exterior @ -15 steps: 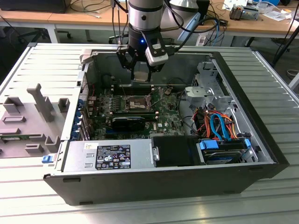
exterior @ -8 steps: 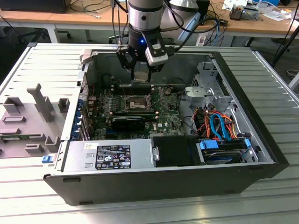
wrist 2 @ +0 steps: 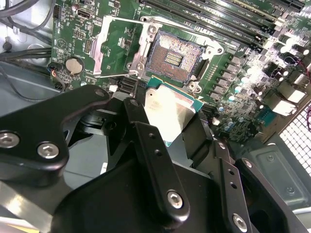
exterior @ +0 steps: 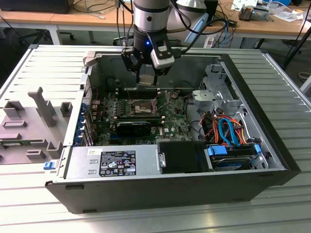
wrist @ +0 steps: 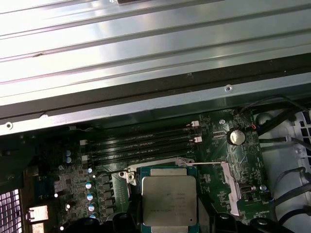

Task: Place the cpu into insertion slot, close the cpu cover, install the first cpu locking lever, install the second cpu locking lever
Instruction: 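Place the cpu into insertion slot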

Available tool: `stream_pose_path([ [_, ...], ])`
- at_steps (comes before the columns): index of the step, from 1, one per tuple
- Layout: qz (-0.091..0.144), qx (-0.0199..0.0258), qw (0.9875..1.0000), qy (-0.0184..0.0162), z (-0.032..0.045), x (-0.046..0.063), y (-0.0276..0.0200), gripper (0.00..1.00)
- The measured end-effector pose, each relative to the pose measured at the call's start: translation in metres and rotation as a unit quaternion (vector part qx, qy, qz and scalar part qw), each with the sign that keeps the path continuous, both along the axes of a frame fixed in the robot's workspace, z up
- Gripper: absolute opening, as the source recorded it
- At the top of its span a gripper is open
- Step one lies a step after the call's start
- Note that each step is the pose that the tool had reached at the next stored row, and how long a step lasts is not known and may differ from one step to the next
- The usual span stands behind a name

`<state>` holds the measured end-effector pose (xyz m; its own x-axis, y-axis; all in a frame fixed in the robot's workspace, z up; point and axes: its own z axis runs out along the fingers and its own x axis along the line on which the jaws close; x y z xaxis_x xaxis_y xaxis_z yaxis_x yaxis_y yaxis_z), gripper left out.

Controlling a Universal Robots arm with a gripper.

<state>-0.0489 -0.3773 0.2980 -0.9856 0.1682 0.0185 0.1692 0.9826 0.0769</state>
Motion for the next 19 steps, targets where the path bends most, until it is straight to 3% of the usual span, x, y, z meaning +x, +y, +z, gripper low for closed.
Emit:
stream_pose_path([
  [19,-0.012,-0.0004,0.9999,0.0,-0.0009,0.0,0.0,0.54],
])
